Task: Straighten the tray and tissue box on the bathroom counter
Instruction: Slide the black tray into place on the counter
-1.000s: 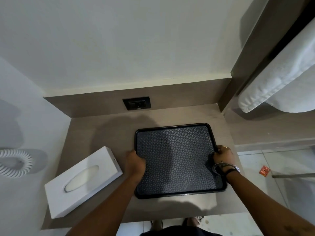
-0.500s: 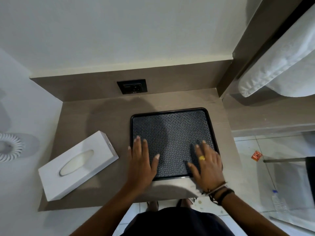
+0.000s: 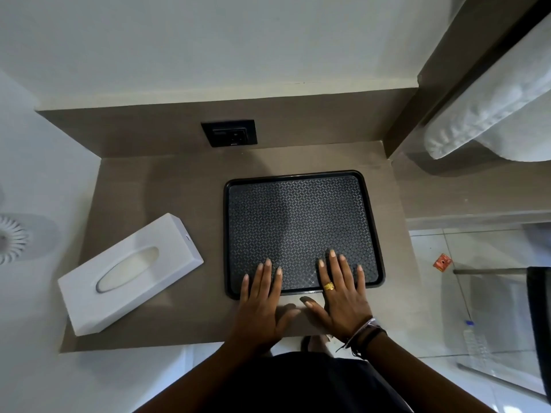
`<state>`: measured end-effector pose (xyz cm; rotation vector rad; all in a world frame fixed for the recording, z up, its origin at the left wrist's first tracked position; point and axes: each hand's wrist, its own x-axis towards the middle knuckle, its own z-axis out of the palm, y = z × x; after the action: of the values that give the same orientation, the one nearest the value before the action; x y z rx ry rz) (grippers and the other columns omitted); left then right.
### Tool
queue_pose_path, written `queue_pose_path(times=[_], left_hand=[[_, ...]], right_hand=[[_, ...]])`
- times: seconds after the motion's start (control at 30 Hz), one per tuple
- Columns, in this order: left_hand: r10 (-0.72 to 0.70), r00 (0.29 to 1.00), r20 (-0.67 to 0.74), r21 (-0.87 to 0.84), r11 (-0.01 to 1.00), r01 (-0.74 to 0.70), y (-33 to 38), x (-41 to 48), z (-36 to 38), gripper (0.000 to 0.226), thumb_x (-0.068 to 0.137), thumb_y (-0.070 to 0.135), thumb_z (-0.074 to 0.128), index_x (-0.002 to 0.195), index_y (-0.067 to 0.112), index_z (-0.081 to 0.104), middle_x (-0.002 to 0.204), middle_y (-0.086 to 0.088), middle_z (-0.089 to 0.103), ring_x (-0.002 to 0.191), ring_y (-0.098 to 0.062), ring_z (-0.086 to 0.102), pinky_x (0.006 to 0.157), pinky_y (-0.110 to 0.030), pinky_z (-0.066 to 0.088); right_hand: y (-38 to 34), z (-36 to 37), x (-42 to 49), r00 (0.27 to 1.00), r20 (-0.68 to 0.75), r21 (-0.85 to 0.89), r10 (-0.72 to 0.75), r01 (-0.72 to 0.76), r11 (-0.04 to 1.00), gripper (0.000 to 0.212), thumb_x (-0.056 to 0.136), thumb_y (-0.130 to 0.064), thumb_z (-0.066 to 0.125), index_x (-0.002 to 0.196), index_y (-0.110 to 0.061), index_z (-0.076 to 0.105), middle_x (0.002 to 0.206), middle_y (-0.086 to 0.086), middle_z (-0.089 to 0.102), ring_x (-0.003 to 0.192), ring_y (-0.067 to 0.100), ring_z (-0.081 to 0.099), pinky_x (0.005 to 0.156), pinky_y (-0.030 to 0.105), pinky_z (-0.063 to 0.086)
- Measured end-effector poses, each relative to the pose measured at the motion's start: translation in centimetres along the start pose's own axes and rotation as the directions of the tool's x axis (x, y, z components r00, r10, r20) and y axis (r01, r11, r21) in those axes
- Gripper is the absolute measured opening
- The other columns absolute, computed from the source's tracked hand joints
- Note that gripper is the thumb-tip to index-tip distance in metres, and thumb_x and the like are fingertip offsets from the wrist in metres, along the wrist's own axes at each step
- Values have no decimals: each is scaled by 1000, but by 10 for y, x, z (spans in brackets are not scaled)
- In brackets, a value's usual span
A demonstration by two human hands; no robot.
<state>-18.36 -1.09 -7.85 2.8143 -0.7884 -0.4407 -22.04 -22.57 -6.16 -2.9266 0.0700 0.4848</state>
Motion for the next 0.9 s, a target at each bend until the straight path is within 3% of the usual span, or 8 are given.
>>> queue_pose_path(times=[0.17, 0.33, 0.63, 0.9], left_hand=[[-15, 1000, -5, -11, 1000, 14, -7, 26, -14, 83, 93, 68, 27, 152, 11, 38, 162, -19, 27, 150, -35, 28, 118, -54, 17], [-26, 1000, -4, 9, 1000, 26, -14, 52, -22, 84, 92, 68, 32, 154, 11, 35, 163, -20, 23, 151, -39, 23, 118, -60, 20], [-70, 998, 5, 19, 997, 70, -26, 86, -28, 85, 93, 70, 31, 158, 16, 24, 167, -17, 12, 154, -35, 9, 120, -58, 7], [-69, 998, 10, -21, 997, 69, -26, 89, -30, 91, 90, 74, 32, 157, 13, 21, 166, -14, 2, 155, -32, 2, 122, -58, 10]], right_hand=[[-1, -6, 25, 1000, -1, 16, 24, -24, 1000, 90, 87, -76, 28, 152, -13, 34, 161, 16, 21, 147, 36, 22, 114, 62, 15], [4, -12, 53, 999, -27, 10, 26, -26, 1000, 91, 86, -76, 32, 152, -13, 33, 162, 16, 20, 147, 37, 19, 114, 63, 13], [7, -21, 91, 998, -42, 22, 53, -52, 998, 91, 86, -79, 29, 153, -17, 30, 162, 14, 18, 148, 38, 17, 114, 65, 12], [10, -22, 93, 997, -80, -7, -16, 15, 1000, 94, 85, -80, 25, 152, -14, 34, 161, 18, 21, 147, 38, 21, 113, 65, 12]])
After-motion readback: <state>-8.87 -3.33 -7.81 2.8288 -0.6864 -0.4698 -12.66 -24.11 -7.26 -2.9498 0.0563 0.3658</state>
